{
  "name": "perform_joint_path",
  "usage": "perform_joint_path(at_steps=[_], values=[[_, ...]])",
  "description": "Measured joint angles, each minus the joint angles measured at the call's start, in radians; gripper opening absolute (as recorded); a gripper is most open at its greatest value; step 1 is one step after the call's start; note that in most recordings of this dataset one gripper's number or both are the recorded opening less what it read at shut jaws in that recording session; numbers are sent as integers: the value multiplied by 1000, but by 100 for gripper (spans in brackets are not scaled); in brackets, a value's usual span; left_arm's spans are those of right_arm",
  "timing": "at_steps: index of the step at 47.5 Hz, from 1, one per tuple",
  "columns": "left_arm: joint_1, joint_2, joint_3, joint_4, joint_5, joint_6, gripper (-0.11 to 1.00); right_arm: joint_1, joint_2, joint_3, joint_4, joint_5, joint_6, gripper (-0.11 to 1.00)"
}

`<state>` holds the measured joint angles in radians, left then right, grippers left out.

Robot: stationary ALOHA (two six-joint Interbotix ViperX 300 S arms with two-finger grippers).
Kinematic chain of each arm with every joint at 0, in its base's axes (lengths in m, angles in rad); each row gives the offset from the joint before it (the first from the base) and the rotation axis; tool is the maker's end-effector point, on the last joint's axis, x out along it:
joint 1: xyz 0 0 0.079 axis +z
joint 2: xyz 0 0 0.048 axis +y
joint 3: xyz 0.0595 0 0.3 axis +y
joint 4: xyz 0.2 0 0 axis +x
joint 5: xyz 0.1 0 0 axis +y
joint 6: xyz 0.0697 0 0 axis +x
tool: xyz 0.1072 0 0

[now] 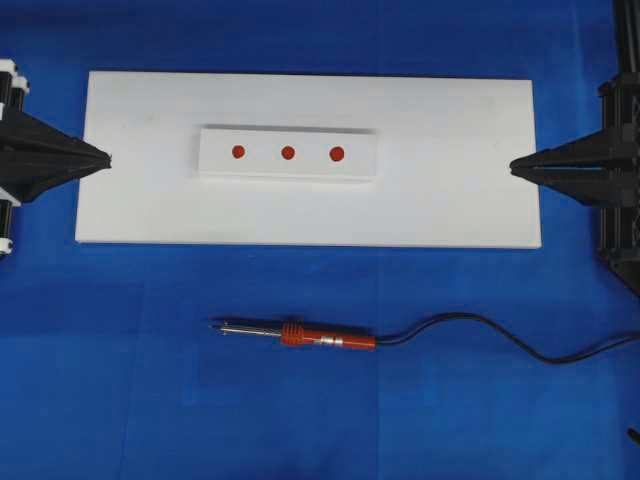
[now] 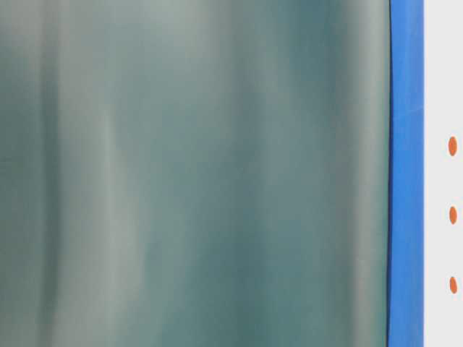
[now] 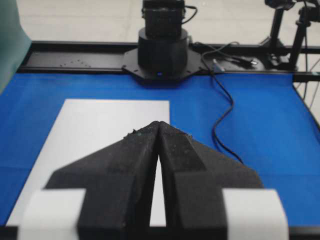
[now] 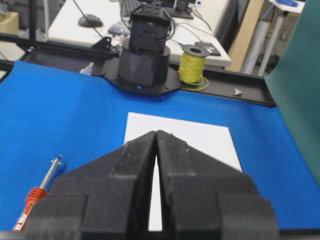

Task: Touch the tip of the soldering iron to the mark.
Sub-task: 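Move the right gripper off its rest toward the soldering iron, then lower the open right gripper over the red handle and close on it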

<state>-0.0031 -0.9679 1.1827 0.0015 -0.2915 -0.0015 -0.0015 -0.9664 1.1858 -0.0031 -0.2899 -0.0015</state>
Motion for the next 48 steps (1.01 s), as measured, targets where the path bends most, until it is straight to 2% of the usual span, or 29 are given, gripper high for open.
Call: perform_joint_path(at_steps=[6, 11, 24, 29, 33, 37, 45, 48], values=[[-2, -3, 3, -2, 5, -6, 0, 6, 3, -5, 2, 8, 12, -6], [-2, -6, 6, -2, 6, -9, 0, 11, 14, -15, 3, 25, 37, -6], [-3, -6, 12, 0, 6, -9, 0, 61, 100, -57, 3, 29, 153, -6], [-2, -6, 14, 0, 6, -9, 0, 91, 152, -81, 3, 31, 172, -1], [-2, -6, 17, 0, 6, -9, 0, 117, 201, -109, 5, 31, 176, 11], [-3, -6, 18, 0, 6, -9, 0, 140, 265, -146, 5, 34, 179, 32], [-3, -6, 20, 0, 5, -9, 0, 179, 397, -227, 8, 71, 181, 83], [-3, -6, 18, 0, 6, -9, 0, 195, 451, -261, 12, 80, 181, 90]])
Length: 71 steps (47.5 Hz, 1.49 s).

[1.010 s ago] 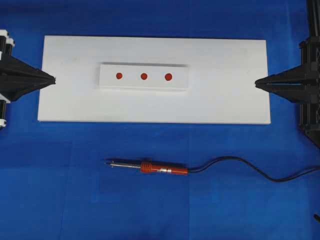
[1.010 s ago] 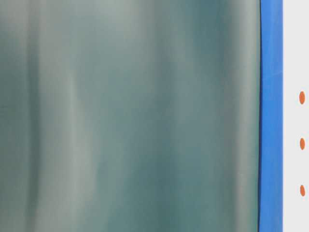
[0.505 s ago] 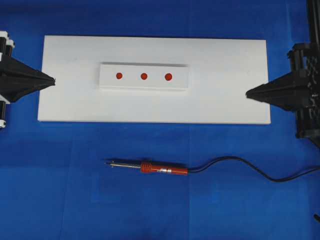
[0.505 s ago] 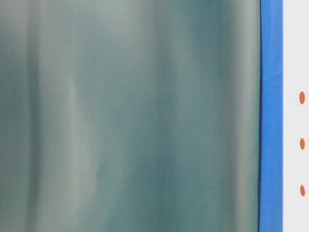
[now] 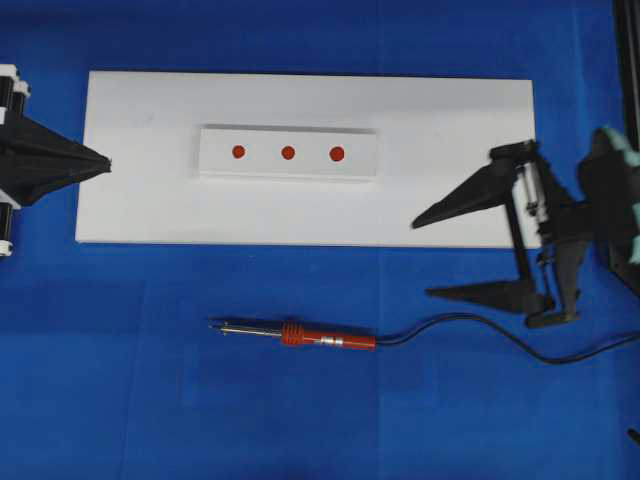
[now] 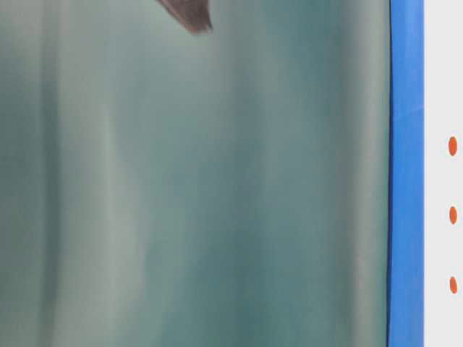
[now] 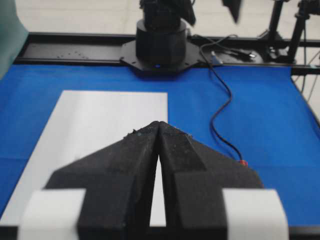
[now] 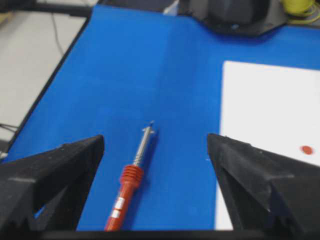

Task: Touch the tip of the soldering iron to the mark.
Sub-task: 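Lower the open right gripper over the red handle and close on it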

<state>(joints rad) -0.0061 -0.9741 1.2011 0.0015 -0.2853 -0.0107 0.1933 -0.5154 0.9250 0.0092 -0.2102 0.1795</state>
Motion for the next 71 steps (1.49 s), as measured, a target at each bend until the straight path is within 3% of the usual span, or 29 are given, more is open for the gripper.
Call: perform_joint_path(at_steps=[18, 32, 51, 71], values=[[2, -2, 5, -2, 0, 0, 0, 54, 265, -193, 61, 114, 2, 87], [0, -3, 15, 0, -2, 2, 0, 58, 446, -287, 110, 192, 2, 87], [0, -5, 17, 0, -2, 2, 0, 58, 678, -341, 198, 175, 3, 87], [0, -5, 18, -2, -3, 2, 0, 72, 804, -345, 250, 61, -2, 84]])
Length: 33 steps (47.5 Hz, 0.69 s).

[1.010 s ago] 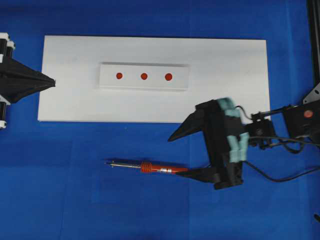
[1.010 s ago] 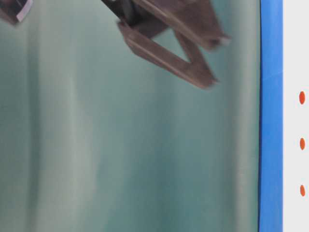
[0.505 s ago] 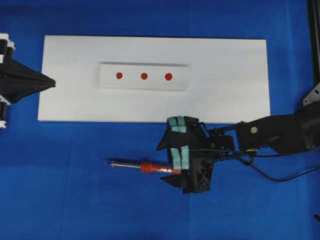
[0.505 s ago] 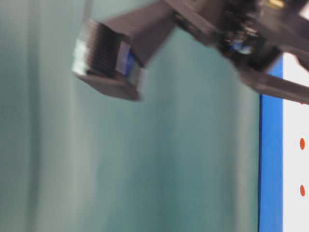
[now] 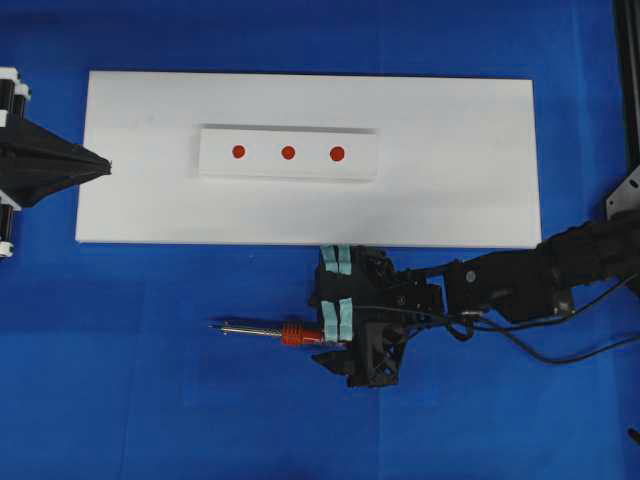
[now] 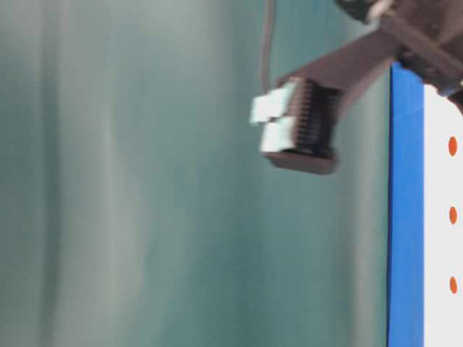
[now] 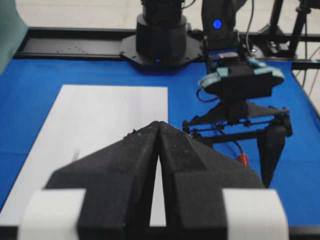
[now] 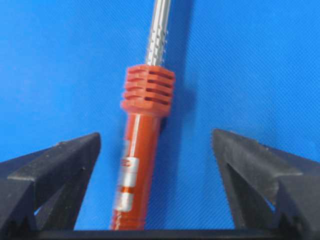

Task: Touch the tip of the soldering iron to the mark.
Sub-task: 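Lower the open right gripper over the red handle and close on it, then lift the soldering iron and carry it above the red-dot strip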

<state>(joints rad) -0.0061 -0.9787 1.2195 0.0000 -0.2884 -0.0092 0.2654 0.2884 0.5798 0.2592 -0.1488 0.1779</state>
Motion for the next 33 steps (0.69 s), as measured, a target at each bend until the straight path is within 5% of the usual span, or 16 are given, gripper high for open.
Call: perform_joint_path(at_steps=[10, 22, 33], values=[[0, 0, 0, 2, -2, 0, 0, 8, 6, -2, 8, -5, 2, 69], [0, 0, 0, 2, -2, 0, 0, 17, 8, 0, 9, 5, 2, 7], [0, 0, 0, 2, 0, 0, 0, 17, 8, 12, 8, -37, 2, 6]])
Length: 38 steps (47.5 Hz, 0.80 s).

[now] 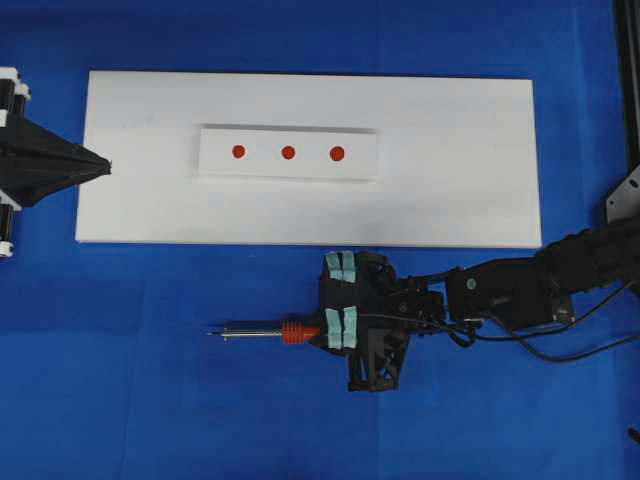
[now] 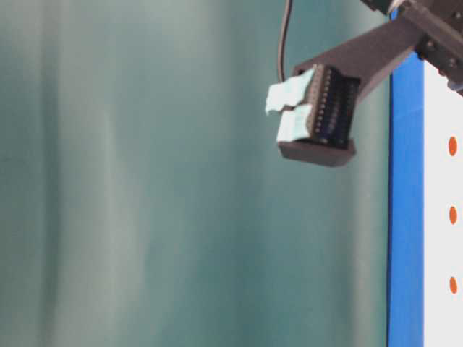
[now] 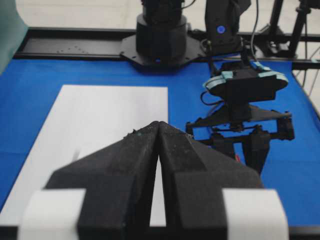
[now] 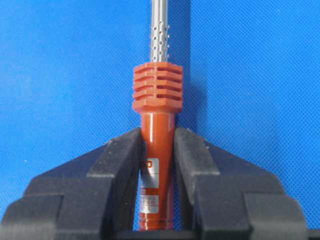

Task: Touch the tip of the soldering iron to the mark.
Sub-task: 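Lift the soldering iron and carry it above the red-dot strip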

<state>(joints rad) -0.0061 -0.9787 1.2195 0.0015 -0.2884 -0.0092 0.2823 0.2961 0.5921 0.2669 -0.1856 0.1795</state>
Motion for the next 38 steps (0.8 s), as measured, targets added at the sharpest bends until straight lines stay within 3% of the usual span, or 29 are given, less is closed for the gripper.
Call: perform_joint_path(at_steps=[19, 38], values=[[0, 0, 0, 0, 0, 0, 0, 0, -18, 9, 2, -32, -6, 6], [0, 0, 0, -2, 0, 0, 0, -48, -264, 38, 0, 49, -60, 6]])
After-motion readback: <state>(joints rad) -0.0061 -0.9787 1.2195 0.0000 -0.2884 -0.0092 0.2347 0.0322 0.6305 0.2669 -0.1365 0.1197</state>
